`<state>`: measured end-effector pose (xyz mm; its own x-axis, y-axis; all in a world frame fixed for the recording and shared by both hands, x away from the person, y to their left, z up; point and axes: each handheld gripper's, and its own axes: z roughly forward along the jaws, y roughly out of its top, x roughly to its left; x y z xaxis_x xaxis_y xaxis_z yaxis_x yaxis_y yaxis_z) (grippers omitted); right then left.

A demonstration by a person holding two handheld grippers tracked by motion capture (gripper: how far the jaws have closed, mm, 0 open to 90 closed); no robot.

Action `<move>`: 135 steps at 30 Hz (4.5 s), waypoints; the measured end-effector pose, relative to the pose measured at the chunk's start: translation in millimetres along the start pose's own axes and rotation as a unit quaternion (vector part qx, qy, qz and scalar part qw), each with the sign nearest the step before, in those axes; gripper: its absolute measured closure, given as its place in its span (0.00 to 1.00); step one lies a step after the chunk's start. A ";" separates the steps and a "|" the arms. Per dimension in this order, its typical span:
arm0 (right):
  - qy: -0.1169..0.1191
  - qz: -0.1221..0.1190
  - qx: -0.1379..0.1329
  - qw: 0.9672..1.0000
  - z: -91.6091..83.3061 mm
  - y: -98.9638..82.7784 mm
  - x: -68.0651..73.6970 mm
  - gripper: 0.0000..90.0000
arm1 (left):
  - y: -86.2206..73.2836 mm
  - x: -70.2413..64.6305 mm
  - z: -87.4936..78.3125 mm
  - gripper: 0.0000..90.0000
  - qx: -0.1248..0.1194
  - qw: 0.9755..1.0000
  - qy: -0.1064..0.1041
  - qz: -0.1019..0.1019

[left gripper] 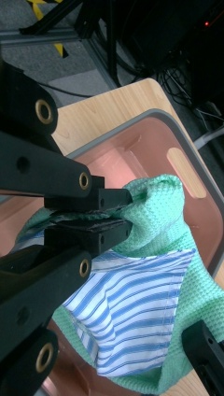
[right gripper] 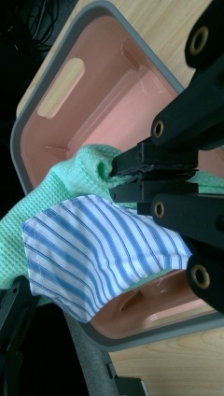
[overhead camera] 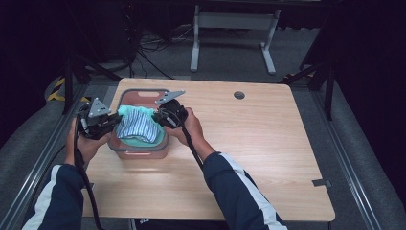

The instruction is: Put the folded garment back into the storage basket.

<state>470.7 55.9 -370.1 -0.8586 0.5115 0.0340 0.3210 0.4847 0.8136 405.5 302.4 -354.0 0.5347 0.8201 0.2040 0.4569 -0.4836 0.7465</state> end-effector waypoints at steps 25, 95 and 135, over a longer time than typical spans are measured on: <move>-0.021 -0.010 0.014 1.000 -6.8 -11.9 -5.7 0.88 | 1.9 -14.8 -1.1 0.77 -0.016 1.000 0.009 0.004; -0.154 -0.072 0.081 0.982 -192.7 -135.2 -41.3 0.40 | 7.5 -181.0 12.5 0.25 -0.029 0.984 -0.112 0.136; -0.194 0.057 0.083 0.976 -253.0 -296.5 -57.4 0.30 | -42.5 -200.4 65.9 0.20 0.039 0.968 -0.199 0.150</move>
<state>323.7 -296.7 -466.4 -0.6087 0.7827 -0.1299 0.4929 0.5014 0.7111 325.8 138.5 -468.4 0.8758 0.4643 0.1322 0.2829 -0.7155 0.6388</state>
